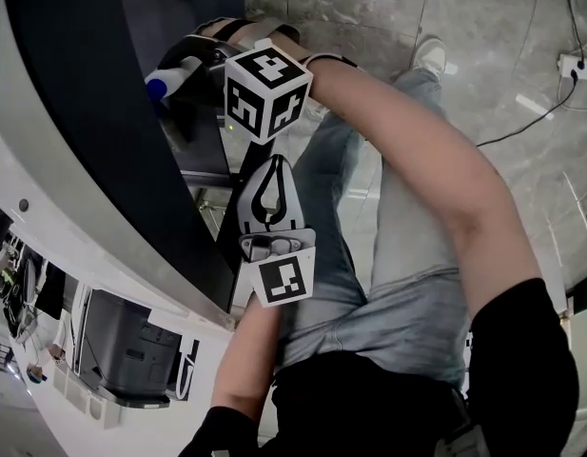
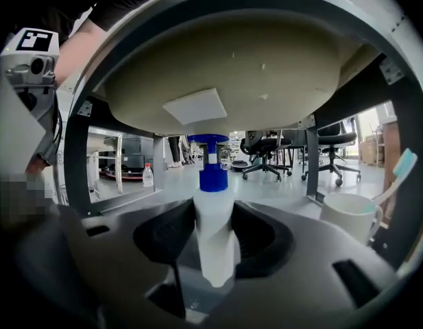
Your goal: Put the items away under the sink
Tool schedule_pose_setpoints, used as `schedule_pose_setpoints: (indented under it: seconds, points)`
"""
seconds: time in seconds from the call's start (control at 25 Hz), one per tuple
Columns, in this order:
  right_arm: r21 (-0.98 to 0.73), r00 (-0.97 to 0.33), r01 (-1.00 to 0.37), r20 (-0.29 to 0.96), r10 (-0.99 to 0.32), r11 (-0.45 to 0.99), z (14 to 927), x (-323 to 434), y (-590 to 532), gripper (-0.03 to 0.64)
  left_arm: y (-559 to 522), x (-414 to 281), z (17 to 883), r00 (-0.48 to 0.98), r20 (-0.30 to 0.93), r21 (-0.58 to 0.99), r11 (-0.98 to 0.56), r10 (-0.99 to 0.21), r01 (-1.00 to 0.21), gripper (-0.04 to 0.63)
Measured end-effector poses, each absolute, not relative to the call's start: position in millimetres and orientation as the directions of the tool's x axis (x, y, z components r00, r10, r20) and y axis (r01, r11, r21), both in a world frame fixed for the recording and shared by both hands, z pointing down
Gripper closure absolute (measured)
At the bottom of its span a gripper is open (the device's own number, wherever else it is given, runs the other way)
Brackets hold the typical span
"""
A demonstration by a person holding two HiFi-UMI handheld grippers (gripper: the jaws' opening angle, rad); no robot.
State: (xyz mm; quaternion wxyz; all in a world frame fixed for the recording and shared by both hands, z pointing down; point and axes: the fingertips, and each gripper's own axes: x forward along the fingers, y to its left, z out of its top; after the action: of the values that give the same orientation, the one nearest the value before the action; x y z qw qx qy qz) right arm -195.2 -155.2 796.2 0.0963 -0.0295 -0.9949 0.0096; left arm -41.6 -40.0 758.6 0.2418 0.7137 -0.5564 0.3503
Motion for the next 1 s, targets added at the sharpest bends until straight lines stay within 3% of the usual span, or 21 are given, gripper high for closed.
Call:
schedule_pose_setpoints:
  seconds: [0.56,1.0]
  points:
    - [-0.095,-0.978,0.081,0.185,0.097,0.992,807,-240,-153,0.422,-36,-54,760,0.109,0.77,-0.053,-0.234,-0.628,-0.971,0.572]
    - [-0.169,-0.969,0.042,0.232,0.081,0.985,809,-203,-145,0.41,-29,-48,750,0.071,0.757,-0.07,-0.189,-0.649,-0.98,0.572]
